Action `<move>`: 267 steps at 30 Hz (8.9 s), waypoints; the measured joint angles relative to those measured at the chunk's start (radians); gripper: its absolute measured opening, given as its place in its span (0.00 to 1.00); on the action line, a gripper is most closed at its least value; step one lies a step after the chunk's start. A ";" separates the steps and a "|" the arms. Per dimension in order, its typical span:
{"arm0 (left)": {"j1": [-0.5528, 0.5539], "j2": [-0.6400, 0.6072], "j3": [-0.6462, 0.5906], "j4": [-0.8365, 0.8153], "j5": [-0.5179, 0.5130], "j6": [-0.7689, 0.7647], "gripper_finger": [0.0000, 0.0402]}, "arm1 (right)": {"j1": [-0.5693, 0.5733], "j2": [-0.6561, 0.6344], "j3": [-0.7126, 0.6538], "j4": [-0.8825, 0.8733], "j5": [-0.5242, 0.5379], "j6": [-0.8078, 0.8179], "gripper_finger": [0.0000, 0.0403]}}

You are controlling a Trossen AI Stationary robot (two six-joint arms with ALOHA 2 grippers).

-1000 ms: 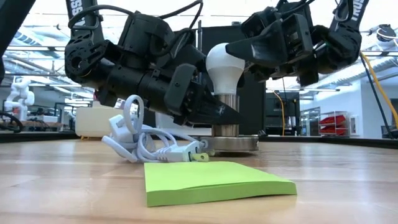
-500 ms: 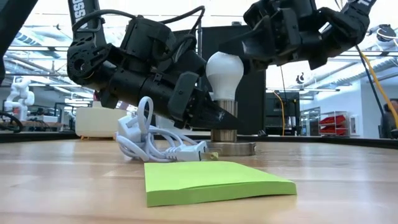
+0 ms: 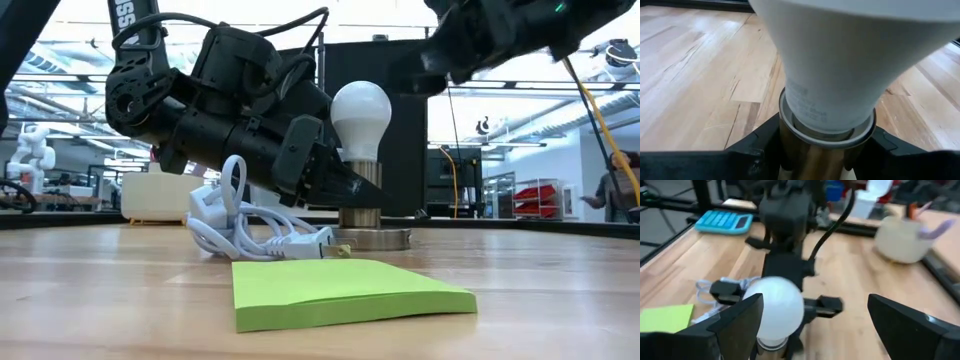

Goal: Screw lightbulb
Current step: Remove the lightbulb from the lamp

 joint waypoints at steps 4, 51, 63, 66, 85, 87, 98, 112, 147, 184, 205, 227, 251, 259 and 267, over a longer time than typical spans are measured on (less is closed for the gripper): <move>0.000 0.000 0.000 0.000 -0.003 0.000 0.45 | 0.065 -0.098 0.000 -0.099 0.155 0.002 0.87; 0.002 0.000 -0.001 0.002 -0.151 -0.018 0.45 | 0.292 0.255 -0.116 0.447 0.570 0.220 0.87; 0.004 0.000 -0.001 0.002 -0.166 -0.027 0.45 | 0.270 0.473 0.055 0.470 0.672 0.238 0.87; 0.004 0.000 -0.001 0.002 -0.168 -0.027 0.45 | 0.271 0.517 0.072 0.519 0.707 0.240 0.87; 0.004 0.000 -0.001 0.001 -0.169 -0.026 0.45 | 0.306 0.546 0.075 0.487 0.851 0.232 0.87; 0.004 0.000 -0.001 0.001 -0.169 -0.026 0.45 | 0.316 0.541 0.075 0.468 0.888 0.232 0.87; 0.004 0.000 0.000 -0.001 -0.168 -0.026 0.45 | 0.349 0.526 0.074 0.433 0.971 0.206 0.87; 0.003 0.000 0.000 -0.001 -0.168 -0.026 0.45 | 0.421 0.526 0.074 0.391 1.162 0.213 0.87; 0.003 0.000 0.000 0.000 -0.167 -0.026 0.45 | 0.412 0.526 0.078 0.517 1.090 0.066 0.87; 0.003 0.000 0.000 -0.005 -0.162 -0.023 0.45 | 0.470 0.526 0.079 0.510 1.328 0.008 0.87; 0.003 0.000 0.000 -0.004 -0.169 -0.027 0.45 | 0.393 0.526 0.096 0.490 1.078 0.004 0.87; 0.003 0.000 0.000 -0.001 -0.168 -0.026 0.45 | 0.486 0.526 0.095 0.509 1.028 0.044 0.87; -0.001 0.000 0.000 0.000 -0.167 -0.026 0.45 | 0.476 0.526 0.094 0.563 1.251 -0.036 0.87; -0.001 0.000 0.000 0.000 -0.167 -0.026 0.45 | 0.459 0.526 0.094 0.539 1.170 0.059 0.87; -0.002 0.000 0.000 0.000 -0.167 -0.028 0.45 | 0.439 0.461 0.094 0.471 1.110 0.030 0.87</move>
